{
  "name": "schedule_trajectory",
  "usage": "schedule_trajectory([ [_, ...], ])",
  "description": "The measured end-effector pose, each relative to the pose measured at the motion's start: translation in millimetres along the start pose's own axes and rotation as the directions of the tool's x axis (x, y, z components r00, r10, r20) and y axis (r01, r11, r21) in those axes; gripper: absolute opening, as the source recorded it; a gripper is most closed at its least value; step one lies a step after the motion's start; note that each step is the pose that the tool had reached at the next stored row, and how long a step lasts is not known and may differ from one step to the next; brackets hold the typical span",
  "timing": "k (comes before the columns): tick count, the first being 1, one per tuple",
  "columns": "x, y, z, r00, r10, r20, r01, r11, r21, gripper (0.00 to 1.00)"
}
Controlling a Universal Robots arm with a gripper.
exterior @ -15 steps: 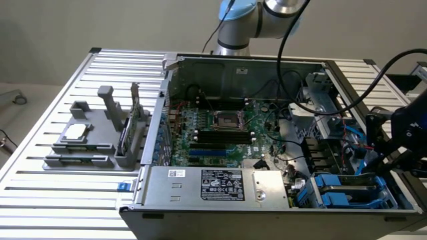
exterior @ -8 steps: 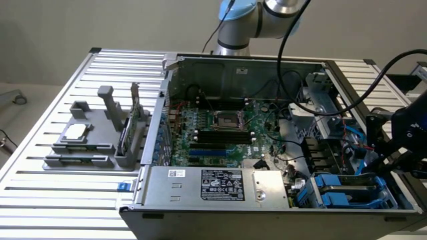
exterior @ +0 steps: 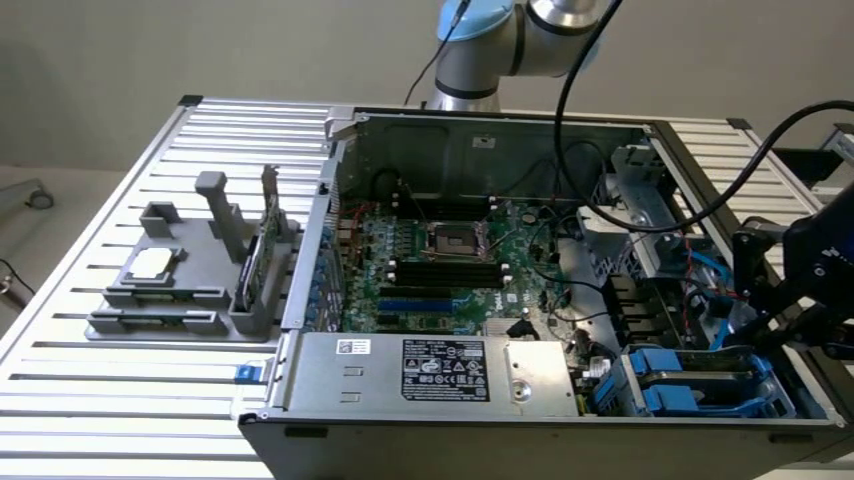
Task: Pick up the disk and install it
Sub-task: 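Insert the disk into the insertion slot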
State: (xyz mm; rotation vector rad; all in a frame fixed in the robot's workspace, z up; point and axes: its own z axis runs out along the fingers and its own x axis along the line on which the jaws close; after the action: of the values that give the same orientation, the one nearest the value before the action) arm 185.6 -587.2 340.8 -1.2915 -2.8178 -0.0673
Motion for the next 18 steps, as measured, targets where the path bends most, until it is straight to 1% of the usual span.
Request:
schedule_trajectory([
  [2, 0.0, 0.0, 0.8, 1.0000, 0.000, 0.0019, 0.000, 1.0000, 0.0038, 0.24],
  [6, -0.1, -0.1, 3.3, 0.9999, 0.000, 0.0122, -0.001, 0.9999, 0.0155, 0.24],
  [7, 0.0, 0.0, 3.8, 0.9999, 0.001, 0.0132, -0.001, 0.9998, 0.0189, 0.24],
  [8, 0.1, 0.2, 4.0, 0.9999, 0.001, 0.0130, -0.001, 0.9997, 0.0224, 0.24],
  [9, 0.2, 0.3, 4.1, 0.9999, 0.001, 0.0111, -0.001, 0.9997, 0.0257, 0.24],
  [12, 1.5, 1.3, 4.0, 1.0000, 0.002, 0.0026, -0.002, 0.9994, 0.0359, 0.24],
  [13, 2.2, 1.8, 3.6, 1.0000, 0.003, 0.0001, -0.003, 0.9993, 0.0386, 0.24],
  [18, 5.4, 4.5, 0.7, 0.9999, 0.008, -0.0088, -0.007, 0.9987, 0.0496, 0.24],
])
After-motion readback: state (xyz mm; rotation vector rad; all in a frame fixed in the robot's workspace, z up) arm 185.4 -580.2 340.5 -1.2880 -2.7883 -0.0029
